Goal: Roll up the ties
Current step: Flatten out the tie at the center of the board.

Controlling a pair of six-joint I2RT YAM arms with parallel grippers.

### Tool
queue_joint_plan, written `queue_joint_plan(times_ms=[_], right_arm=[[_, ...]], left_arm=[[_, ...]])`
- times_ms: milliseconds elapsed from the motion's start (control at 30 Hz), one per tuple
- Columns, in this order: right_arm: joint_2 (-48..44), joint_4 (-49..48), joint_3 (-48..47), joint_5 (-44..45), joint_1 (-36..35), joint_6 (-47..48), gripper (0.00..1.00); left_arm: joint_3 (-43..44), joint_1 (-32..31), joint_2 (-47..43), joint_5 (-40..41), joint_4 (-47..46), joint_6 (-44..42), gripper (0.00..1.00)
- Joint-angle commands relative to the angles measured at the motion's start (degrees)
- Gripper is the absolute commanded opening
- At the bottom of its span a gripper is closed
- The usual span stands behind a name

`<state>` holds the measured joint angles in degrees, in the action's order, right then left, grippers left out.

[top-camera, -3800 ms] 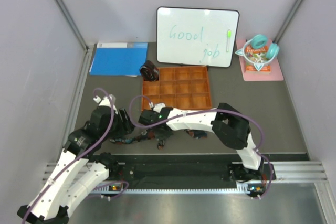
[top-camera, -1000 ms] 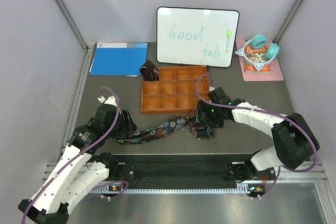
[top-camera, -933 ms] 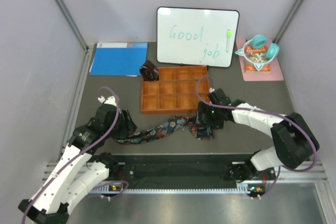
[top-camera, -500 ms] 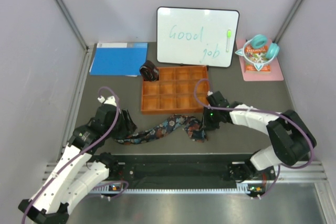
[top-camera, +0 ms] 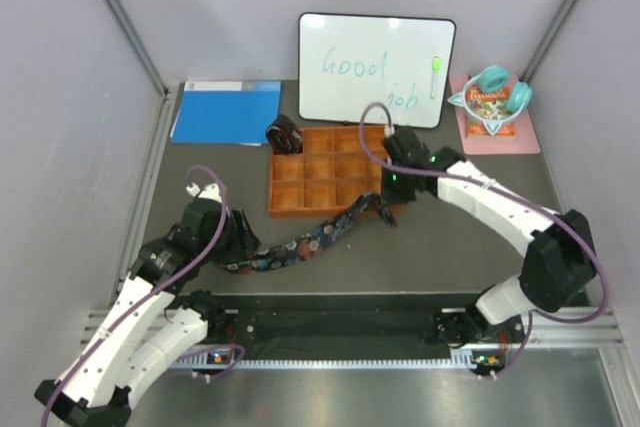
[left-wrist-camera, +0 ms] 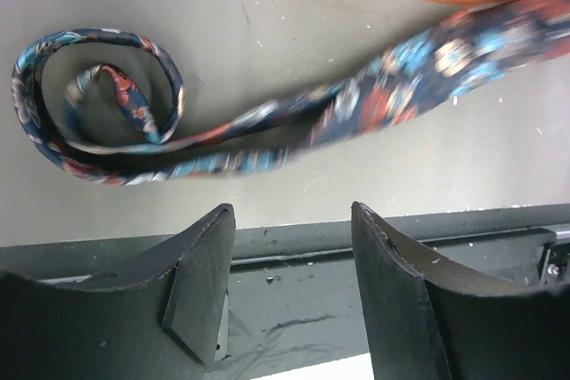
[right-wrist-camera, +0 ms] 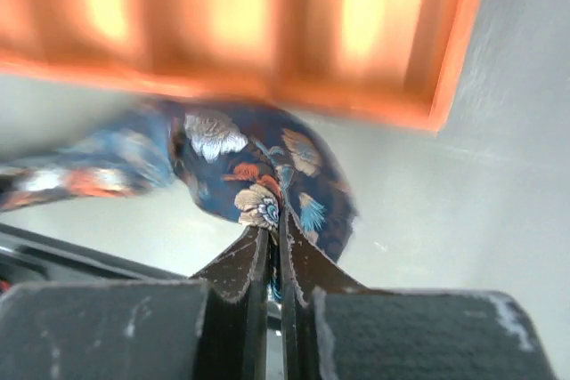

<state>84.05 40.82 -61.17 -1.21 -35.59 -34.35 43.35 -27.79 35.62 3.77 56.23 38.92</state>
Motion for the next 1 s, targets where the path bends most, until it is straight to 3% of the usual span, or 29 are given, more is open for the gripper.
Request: queue_joint_plan(times_ms=[0,167,267,367,533,700,833,967], right_arm=[[-2.4,14.4,-26.6,11.5,-1.4,10.2,0.00],[0.5,21.9,-53.7,15.6,-5.6,17.6,0.00],[3.5,26.8,-66.8,17.0,-8.4,19.7,0.00],[4.8,27.8,-73.2,20.3,-12.9,21.6,0.00],[3.7,23.5,-73.5,26.7,-22.3,25.6,0.00],[3.7,17.0,-73.9,39.5,-32.4,31.2,0.00],[8.0,13.8,-74.4,53.7,-35.1,38.9,0.00],[16.8,15.4,-77.2,63.5,-35.2,43.0,0.00]], left_arm=[[3.3,0.3,-0.5,-1.8,-1.0,1.1,0.60],[8.1,0.3,-0.7,-3.4,-1.2,0.8,0.60],[9.7,0.2,-0.7,-12.0,-4.2,-0.9,0.60],[9.2,0.2,0.1,-19.3,-8.1,-1.3,0.60],[7.6,0.2,2.0,-20.7,-12.1,-0.6,0.62],[10.5,-0.7,4.7,-20.3,-18.9,1.1,0.62],[11.2,-2.7,8.0,-20.7,-28.3,0.8,0.64],[12.7,-11.5,11.4,-13.2,-34.0,0.1,0.65]])
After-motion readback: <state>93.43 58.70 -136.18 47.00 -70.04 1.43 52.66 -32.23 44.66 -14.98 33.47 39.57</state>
